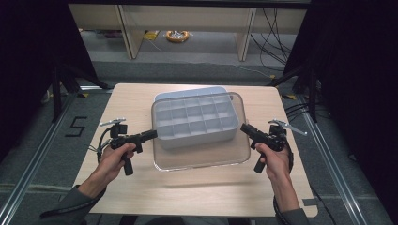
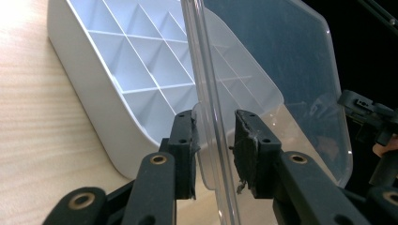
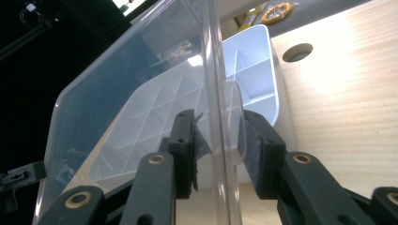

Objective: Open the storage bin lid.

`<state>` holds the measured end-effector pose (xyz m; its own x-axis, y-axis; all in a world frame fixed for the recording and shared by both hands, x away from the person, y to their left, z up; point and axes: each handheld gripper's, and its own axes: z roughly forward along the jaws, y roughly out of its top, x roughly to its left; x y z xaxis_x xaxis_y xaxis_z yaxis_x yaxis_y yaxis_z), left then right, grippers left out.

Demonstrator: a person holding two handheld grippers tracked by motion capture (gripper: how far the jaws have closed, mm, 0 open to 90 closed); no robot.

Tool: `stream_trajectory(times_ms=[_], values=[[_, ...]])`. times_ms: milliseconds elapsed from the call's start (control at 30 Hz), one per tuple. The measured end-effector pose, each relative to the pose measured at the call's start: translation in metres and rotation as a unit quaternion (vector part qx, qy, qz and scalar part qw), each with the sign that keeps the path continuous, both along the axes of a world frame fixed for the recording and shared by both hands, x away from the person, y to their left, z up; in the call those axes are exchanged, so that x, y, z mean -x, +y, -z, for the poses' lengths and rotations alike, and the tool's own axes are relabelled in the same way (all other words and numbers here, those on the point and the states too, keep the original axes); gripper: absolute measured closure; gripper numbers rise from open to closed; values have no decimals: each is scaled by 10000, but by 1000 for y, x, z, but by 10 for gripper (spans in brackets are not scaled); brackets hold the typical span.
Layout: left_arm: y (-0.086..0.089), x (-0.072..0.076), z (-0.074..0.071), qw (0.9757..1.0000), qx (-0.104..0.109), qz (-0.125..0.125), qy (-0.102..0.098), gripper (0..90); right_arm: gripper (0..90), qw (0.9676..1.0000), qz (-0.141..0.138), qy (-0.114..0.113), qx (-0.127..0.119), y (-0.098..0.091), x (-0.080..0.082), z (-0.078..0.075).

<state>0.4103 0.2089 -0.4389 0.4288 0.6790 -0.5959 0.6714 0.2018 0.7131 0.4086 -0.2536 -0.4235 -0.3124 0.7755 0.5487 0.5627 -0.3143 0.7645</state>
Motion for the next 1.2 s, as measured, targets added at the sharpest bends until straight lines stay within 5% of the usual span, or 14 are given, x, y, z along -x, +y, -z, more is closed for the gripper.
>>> stream_trajectory(times_ms=[300,567,900,1200], values=[[-2,6,6,9999,-22,96,19,682,673,10000,28,-7,69,-3,10,6],[-1,13,7,9995,-194,203,-161,676,671,10000,-7,30,-25,-3,20,11],[3,25,17,9995,-207,242,-52,674,680,10000,-14,9,71,1,37,15],[3,37,19,9992,-208,323,-70,675,678,9998,-27,216,-9,0,51,22]])
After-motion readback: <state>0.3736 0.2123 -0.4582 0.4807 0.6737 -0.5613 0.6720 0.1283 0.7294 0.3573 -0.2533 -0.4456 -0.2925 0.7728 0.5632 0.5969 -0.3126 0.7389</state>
